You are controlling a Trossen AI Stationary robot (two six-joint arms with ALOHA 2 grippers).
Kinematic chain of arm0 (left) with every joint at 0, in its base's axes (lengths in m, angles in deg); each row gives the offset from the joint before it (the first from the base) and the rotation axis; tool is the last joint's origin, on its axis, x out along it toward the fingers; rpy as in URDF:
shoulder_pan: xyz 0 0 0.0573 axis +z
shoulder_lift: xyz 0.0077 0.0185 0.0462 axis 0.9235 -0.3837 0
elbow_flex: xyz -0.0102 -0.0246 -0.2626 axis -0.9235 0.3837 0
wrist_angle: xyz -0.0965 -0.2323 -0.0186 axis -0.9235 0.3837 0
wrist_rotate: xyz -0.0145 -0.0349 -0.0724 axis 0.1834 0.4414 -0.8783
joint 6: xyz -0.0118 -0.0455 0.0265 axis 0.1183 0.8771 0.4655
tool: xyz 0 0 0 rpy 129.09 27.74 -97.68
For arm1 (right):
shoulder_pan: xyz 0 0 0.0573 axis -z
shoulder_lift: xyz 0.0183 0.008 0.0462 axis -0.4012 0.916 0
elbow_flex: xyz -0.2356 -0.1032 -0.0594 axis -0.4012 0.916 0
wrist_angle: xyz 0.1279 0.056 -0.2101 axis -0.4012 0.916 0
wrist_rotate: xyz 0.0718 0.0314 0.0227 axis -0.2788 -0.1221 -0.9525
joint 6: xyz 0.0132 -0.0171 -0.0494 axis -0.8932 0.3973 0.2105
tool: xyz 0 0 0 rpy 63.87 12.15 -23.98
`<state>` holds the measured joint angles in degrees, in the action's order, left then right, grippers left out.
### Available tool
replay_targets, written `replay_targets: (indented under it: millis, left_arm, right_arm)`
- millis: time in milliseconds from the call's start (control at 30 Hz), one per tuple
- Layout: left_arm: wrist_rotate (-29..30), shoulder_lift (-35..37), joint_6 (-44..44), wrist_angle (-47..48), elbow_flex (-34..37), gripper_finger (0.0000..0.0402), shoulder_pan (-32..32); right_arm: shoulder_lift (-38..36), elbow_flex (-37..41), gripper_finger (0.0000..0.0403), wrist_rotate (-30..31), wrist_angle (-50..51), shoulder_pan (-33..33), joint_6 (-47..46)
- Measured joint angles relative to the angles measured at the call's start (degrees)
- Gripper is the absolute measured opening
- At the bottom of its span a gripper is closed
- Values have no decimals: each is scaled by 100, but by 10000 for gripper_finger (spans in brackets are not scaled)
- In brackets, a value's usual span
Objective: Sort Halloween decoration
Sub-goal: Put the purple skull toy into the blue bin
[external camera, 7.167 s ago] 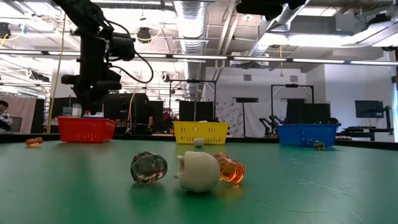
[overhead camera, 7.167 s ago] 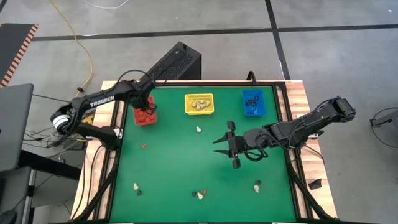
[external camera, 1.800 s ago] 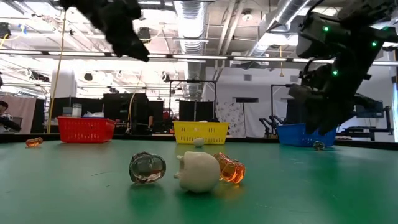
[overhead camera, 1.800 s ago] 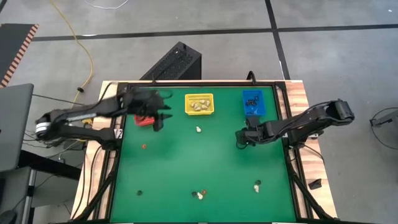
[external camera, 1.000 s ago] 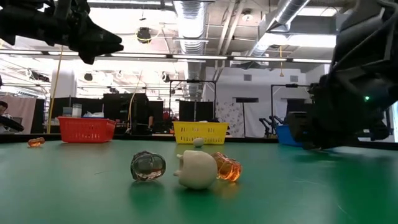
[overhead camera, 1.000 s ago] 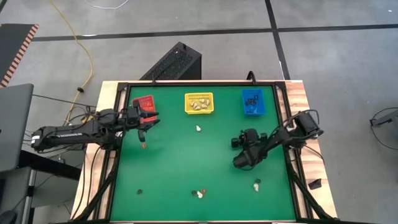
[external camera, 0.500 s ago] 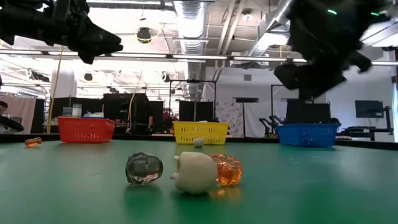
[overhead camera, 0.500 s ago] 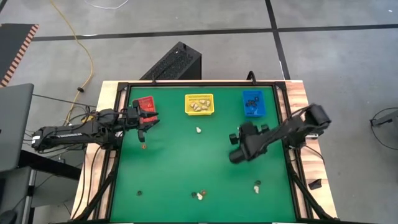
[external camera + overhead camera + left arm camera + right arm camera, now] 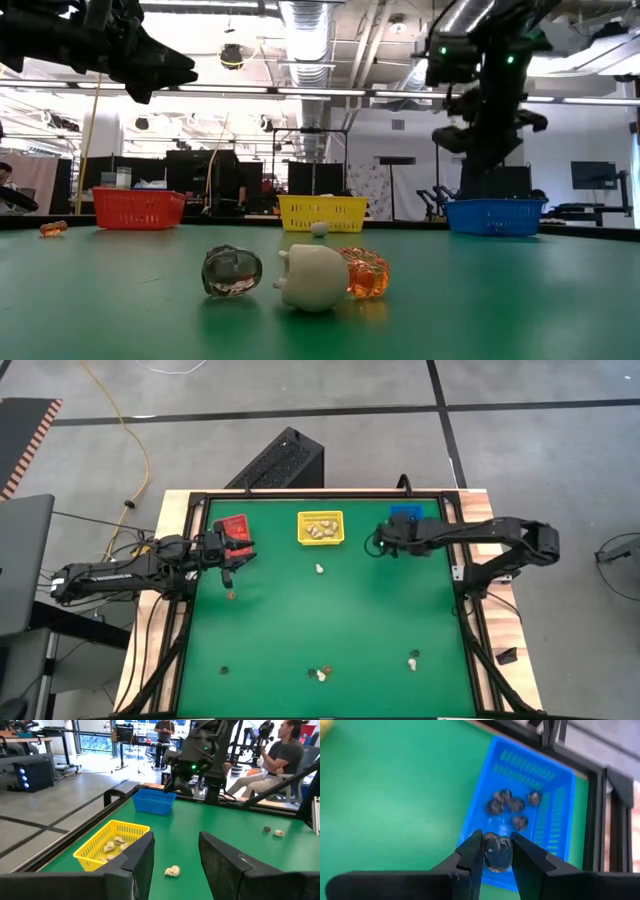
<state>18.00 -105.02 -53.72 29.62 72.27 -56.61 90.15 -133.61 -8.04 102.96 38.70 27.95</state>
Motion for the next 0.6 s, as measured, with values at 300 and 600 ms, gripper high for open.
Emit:
replay_targets:
  millis: [300, 600]
  left_arm:
    - [-2, 0, 8, 0, -2, 142, 0]
    - [-223, -1, 90, -7, -49, 142, 0]
  right_arm:
    - [1, 292, 121, -503, -339, 851, 441]
    - [1, 292, 146, -678, -312, 1031, 591]
